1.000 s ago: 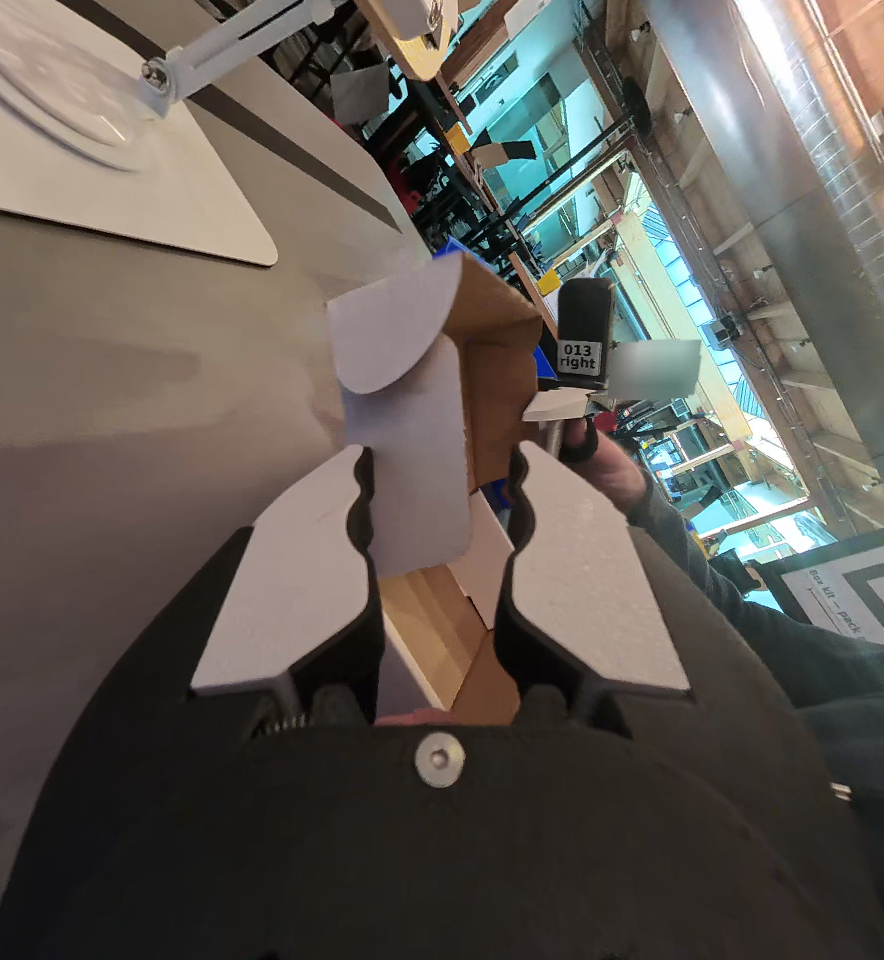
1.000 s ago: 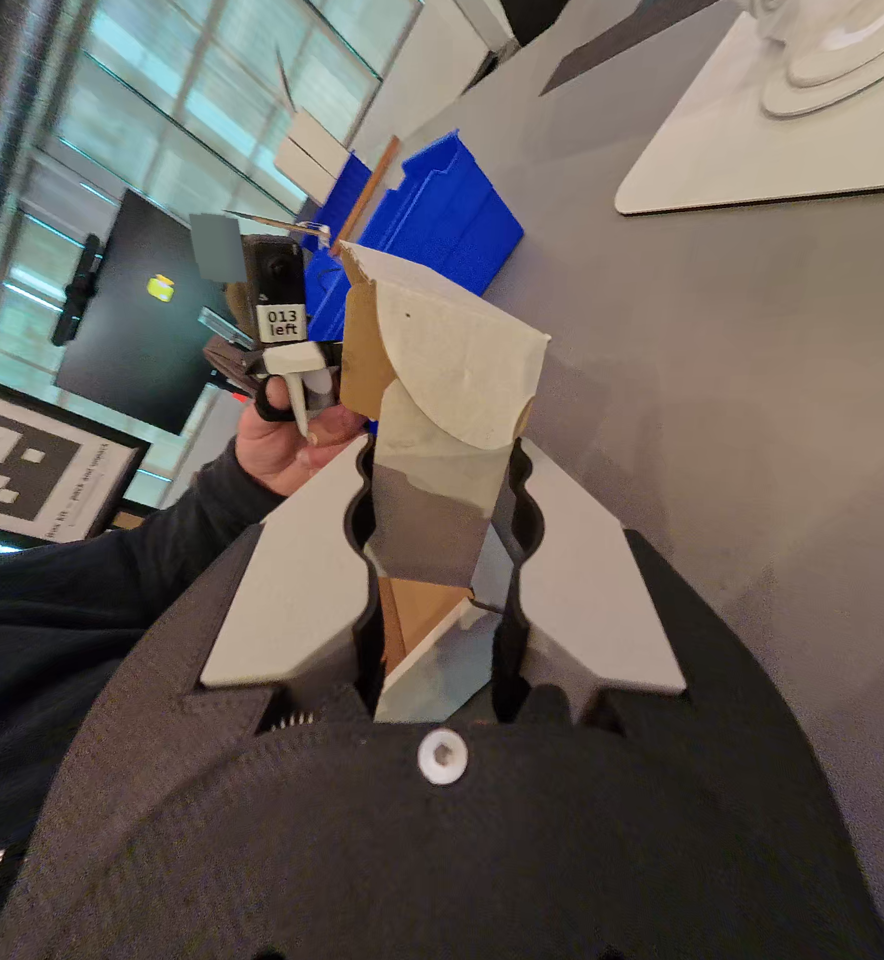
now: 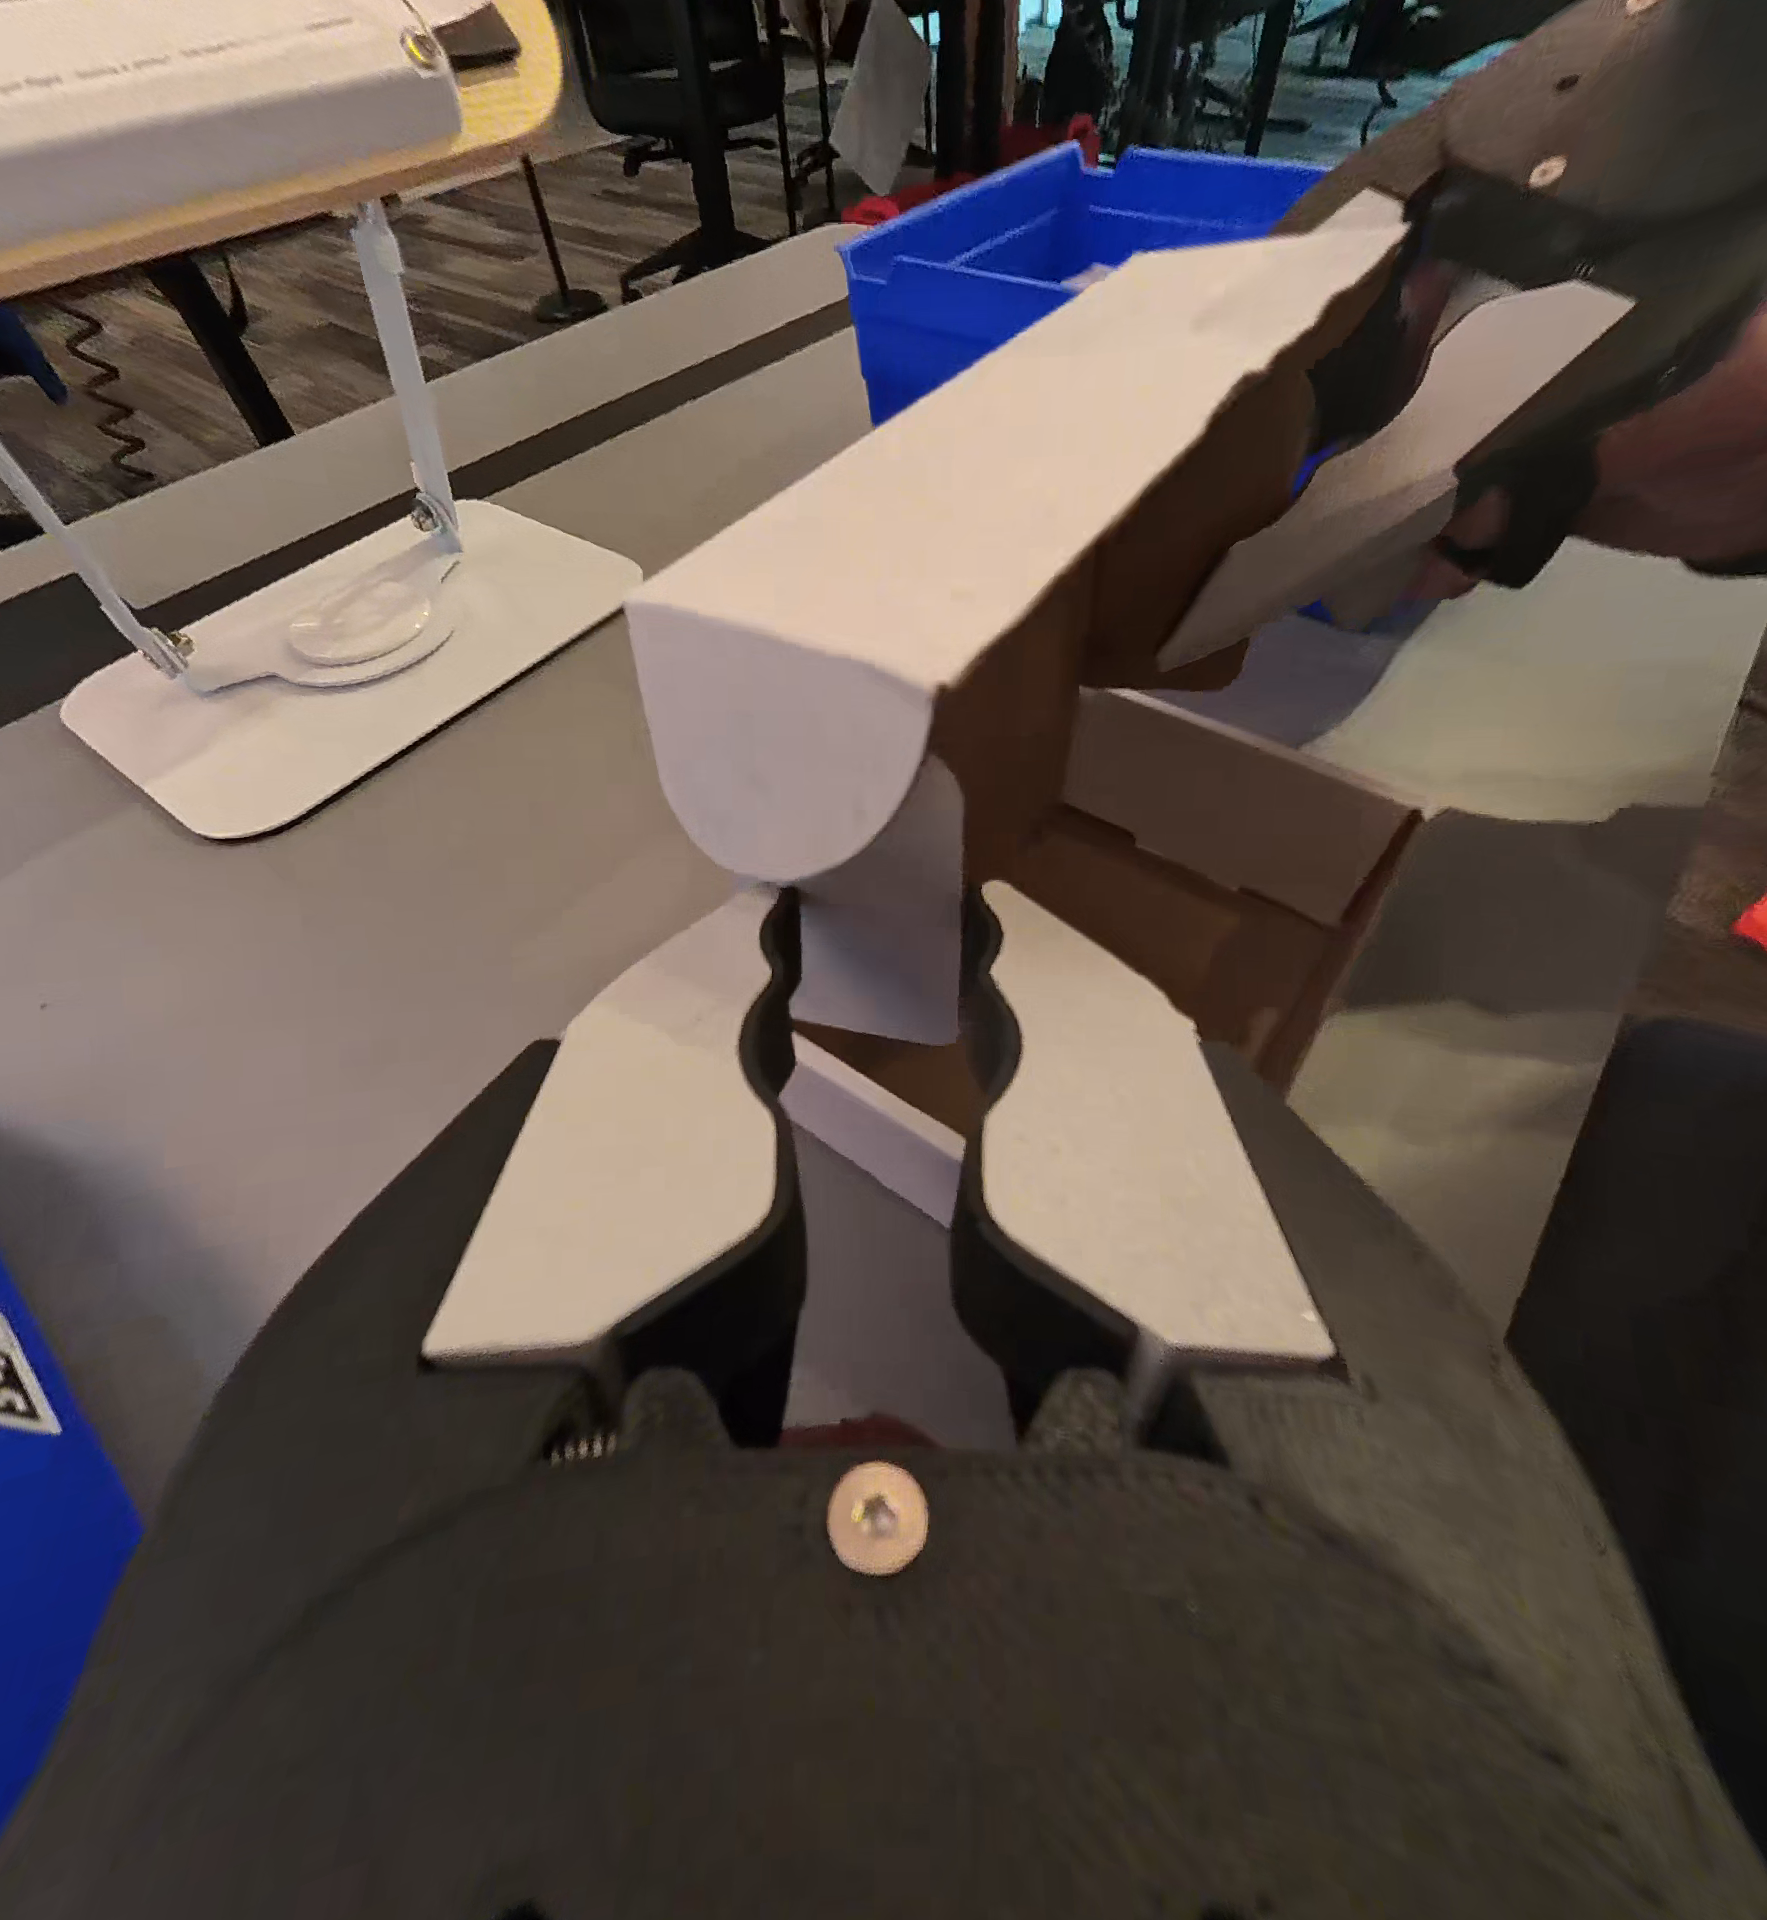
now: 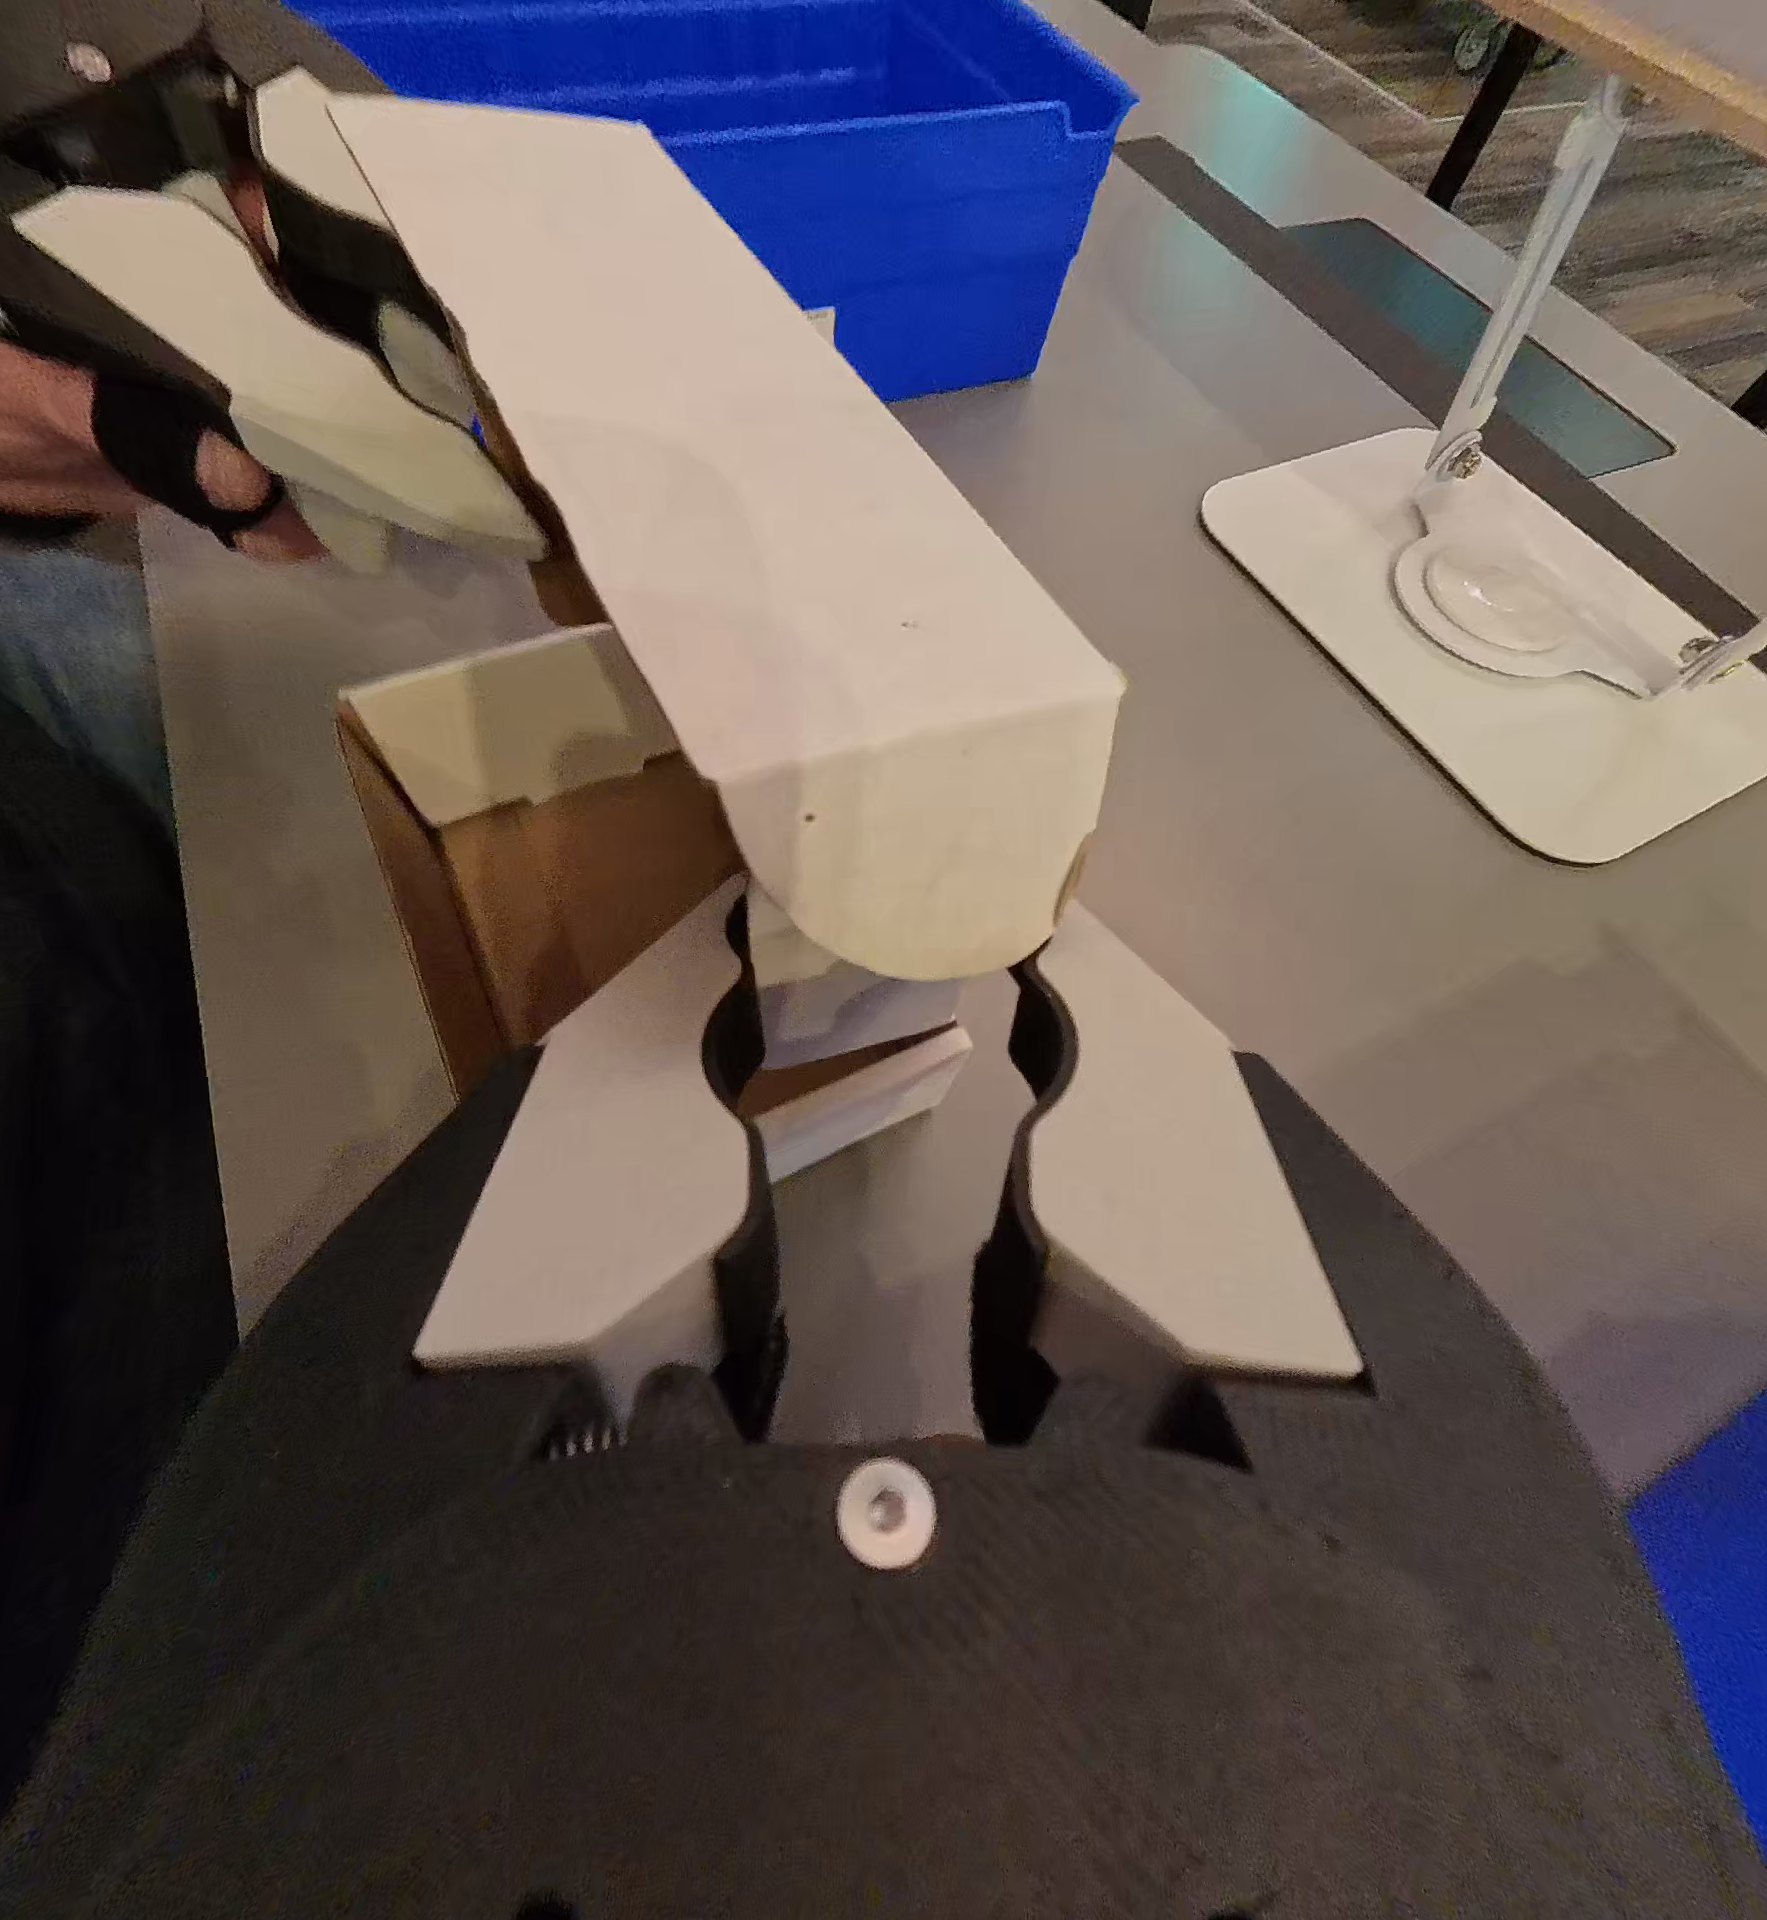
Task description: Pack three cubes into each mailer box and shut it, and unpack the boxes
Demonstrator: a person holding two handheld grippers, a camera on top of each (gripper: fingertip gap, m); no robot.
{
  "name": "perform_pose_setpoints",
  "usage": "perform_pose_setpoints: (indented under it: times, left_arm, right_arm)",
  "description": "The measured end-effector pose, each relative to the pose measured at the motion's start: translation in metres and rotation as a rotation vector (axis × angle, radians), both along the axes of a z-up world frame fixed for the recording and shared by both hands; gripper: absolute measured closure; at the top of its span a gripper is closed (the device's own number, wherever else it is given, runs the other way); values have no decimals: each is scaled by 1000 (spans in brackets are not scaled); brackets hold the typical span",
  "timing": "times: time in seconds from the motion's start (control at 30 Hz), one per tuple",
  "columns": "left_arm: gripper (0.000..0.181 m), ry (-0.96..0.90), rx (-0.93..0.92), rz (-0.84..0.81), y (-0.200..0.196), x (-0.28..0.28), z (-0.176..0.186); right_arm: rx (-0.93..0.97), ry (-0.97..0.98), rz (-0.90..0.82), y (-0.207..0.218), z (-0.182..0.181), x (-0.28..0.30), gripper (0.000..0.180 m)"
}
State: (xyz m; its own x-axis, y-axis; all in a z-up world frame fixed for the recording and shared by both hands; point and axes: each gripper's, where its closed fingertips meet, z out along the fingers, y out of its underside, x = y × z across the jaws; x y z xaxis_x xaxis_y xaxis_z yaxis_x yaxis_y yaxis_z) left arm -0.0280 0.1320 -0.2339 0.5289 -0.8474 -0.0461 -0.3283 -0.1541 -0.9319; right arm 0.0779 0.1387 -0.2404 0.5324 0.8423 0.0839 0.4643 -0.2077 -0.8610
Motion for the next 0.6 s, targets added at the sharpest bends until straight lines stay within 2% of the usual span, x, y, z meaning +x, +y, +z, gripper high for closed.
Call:
perform_pose_setpoints:
  times: [0.23,0.33,0.43,0.53,0.6]
  left_arm:
    - [156,137,-12,-53,-22,-2,-18]
    - [159,204,-74,-95,-34,0,-35]
    - [162,289,-85,-118,-40,0,-49]
    - [157,285,-121,-131,-42,-2,-47]
    - [147,282,-128,-125,-43,-6,-44]
  right_arm:
    - [16,-228,49,-23,-18,4,132]
    - [-17,-382,137,-40,-39,4,112]
    - [-23,-467,183,-49,-43,5,99]
    - [-54,-510,210,-54,-42,6,96]
    - [-54,-505,217,-56,-39,6,99]
